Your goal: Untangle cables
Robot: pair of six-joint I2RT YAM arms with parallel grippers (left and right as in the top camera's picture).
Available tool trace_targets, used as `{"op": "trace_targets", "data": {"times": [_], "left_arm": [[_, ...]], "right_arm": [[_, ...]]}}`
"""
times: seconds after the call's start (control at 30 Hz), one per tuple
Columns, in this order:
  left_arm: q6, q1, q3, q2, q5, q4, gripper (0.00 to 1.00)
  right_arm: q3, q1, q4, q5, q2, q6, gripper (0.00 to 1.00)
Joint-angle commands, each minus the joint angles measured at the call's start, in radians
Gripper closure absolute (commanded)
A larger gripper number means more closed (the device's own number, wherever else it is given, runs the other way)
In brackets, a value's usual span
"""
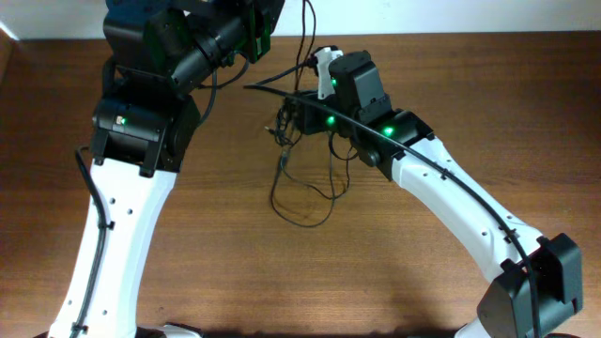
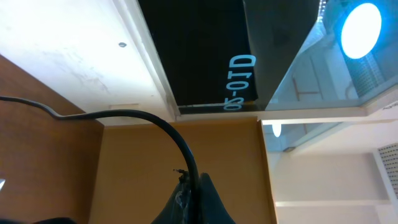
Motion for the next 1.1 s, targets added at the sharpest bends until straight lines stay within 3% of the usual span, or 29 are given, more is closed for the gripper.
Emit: {"op": "trace_targets", "data": {"times": [0.0,0.03,0.37,0.4,0.47,0.5,0.73,0.87,0.93,0.97,1.03,1.07], "left_arm": [[-0.013,0.025,0.019,-0.010,0.022,0.013,1.00],[-0.014,0.036,0.019,-0.010,0.029,0.011,1.00],[-0.003,0.115,0.019,-0.011,0.072,-0.129,1.00],[0.011,0.115,0.019,-0.010,0.072,-0.136,1.00],[0.062,0.115,0.019,-0.010,0.072,-0.145,1.00],[0.085,0.115,0.019,-0.011,0.072,-0.157,1.00],[0.276,0.115,0.019,-0.009,-0.052,-0.396,1.00],[0.348,0.114,0.019,-0.003,-0.063,-0.459,1.00],[0.348,0.114,0.019,0.002,-0.071,-0.471,1.00],[0.348,0.114,0.019,0.005,-0.071,-0.471,1.00],[0.348,0.114,0.019,0.013,-0.071,-0.472,0.97],[0.351,0.114,0.019,0.018,-0.072,-0.476,0.94]], "right_arm": [[-0.003,-0.017,-0.031,0.053,-0.002,0.032,0.89],[-0.003,-0.026,-0.047,0.064,-0.002,0.057,0.96],[-0.003,-0.187,-0.188,-0.002,-0.002,0.137,0.95],[-0.003,-0.195,-0.190,-0.029,-0.002,0.131,0.89],[-0.003,-0.206,-0.203,-0.055,-0.002,0.111,0.91],[-0.003,-0.211,-0.212,-0.049,-0.002,0.109,0.96],[-0.003,-0.293,-0.312,0.005,-0.002,0.229,0.96],[-0.003,-0.332,-0.290,-0.198,-0.003,0.147,0.96],[-0.003,-0.333,-0.256,-0.373,-0.003,0.013,0.83],[-0.003,-0.330,-0.249,-0.440,-0.003,-0.032,0.71],[-0.003,-0.323,-0.256,-0.480,-0.003,-0.050,0.33],[-0.003,-0.322,-0.265,-0.480,-0.003,-0.050,0.24]]}}
